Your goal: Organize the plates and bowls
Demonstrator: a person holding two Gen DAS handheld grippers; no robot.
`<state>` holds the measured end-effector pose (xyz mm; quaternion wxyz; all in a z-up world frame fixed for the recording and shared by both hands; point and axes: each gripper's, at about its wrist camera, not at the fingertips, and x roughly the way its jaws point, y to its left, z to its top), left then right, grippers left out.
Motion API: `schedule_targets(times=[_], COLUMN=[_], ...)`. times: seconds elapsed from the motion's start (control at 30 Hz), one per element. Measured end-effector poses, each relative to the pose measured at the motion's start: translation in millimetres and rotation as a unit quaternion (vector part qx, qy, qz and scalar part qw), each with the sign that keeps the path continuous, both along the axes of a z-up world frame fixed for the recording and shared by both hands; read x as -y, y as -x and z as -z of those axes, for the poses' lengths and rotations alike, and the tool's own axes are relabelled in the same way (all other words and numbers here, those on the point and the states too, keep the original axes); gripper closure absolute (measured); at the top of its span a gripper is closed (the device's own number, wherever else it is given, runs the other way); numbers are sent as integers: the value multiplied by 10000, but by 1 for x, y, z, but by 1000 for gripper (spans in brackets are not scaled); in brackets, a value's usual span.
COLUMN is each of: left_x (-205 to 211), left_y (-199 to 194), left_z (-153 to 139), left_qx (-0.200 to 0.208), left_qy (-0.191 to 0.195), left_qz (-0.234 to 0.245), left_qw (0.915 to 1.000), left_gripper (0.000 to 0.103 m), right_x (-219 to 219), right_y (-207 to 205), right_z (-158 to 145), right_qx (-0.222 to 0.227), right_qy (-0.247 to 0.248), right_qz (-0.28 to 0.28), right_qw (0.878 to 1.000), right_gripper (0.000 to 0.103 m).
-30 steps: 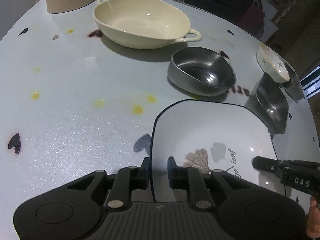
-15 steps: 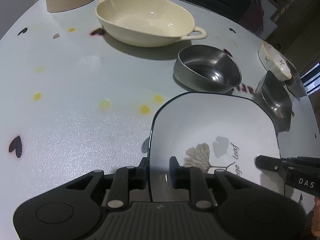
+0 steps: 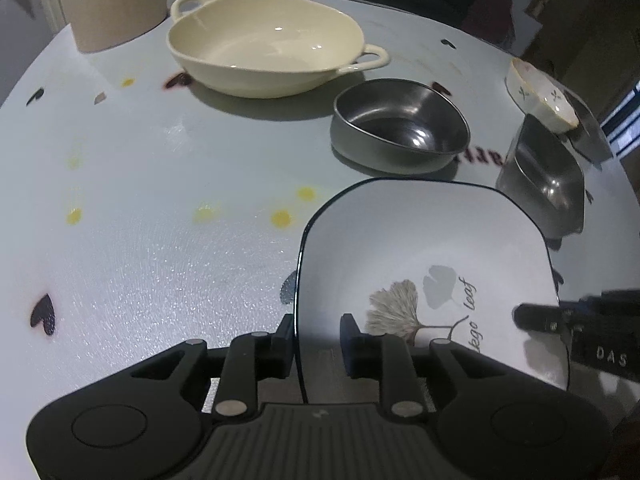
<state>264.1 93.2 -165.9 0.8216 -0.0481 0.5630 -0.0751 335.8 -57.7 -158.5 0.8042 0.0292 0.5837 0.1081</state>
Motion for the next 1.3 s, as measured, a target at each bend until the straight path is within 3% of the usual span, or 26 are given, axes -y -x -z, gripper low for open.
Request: schedule_targets(times=[0.13,0.63,0.8,0.87,0.93,1.0,1.2,1.3], left_x=[2,1,-2,-2,-1,2,4,2], left_y=[1,8,11,12,14,16,23,26], left_z=[-2,-4,-3,-4,-5,-7,-10,-14], left_qx=[2,-215,-244,-240,-232,-188,-210,-137], left_qy=[-93,-159,-220,-188,-158,-202,-128,-53], left_qz=[112,181,140,150,212,297,383,358], left_qw=[9999,9995,9994,9994,9994,9992,9990,9993], left_gripper=[79,78,60,52,36,18,1,1], right_x=[-3,9,13,15,18,19,24,27], right_y=[0,0,3,6,9,12,24,31], right_z=[4,4,3,1,-3,-4,-6,-10], right_qx=[10,38,133,198,265,257,166,260], right_qy=[191,-71,-131,-205,-326,-305,-315,-349], right_qz=[-51,75,49,47,56,56,19,-12], right_qw=[9998,9999,9998,9996,9991,9992,9994,9991], right_gripper=[83,84,81,71,46,40,16,2])
